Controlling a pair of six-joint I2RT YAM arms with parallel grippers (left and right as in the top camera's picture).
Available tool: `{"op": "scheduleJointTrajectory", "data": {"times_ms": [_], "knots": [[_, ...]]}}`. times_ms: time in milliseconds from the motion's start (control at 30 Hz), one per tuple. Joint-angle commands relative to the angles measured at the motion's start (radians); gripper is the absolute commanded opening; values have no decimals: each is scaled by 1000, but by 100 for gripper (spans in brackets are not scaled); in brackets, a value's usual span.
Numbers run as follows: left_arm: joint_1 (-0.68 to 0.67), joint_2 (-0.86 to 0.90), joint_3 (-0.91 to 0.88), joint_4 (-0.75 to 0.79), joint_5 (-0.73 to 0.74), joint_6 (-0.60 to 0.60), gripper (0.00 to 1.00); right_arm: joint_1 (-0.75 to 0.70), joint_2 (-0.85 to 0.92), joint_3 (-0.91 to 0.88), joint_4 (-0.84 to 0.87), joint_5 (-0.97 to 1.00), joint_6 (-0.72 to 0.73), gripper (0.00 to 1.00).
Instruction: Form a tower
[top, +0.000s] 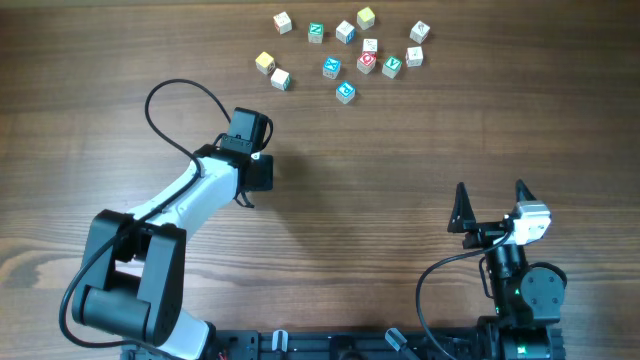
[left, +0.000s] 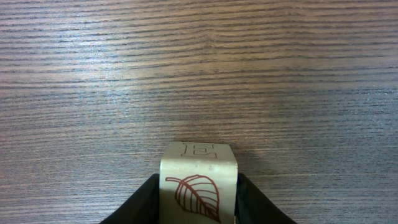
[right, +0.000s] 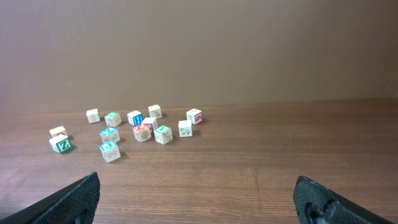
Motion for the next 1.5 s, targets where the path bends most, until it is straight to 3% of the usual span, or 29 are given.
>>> {"op": "scheduleJointTrajectory", "data": {"times_ms": [0,100,400,600,867,900,1067,1467], "knots": [[3,-19,-6,-3,-4,-21,42,4,-8,-1,2,-5,6,100],[3,-19,-6,-5,-30,-21,52,4,-8,-1,2,-5,6,100],[3,-87,38,-29,-29,-21,61,4,-8,-1,2,-5,6,100],[4,-355,108,-174,-155,9,69,4,-8,-1,2,-5,6,100],[4,-729,108,-342,-195,8,74,4,-8,-1,2,-5,6,100],[4,-780,108,-362,-198,4,100,4,-8,-1,2,-5,6,100],[3,-889,108,-403,-197,1,100,4,-8,-1,2,-5,6,99],[3,-864,108,-607,-198,2,100,4,-8,-1,2,-5,6,100]]}}
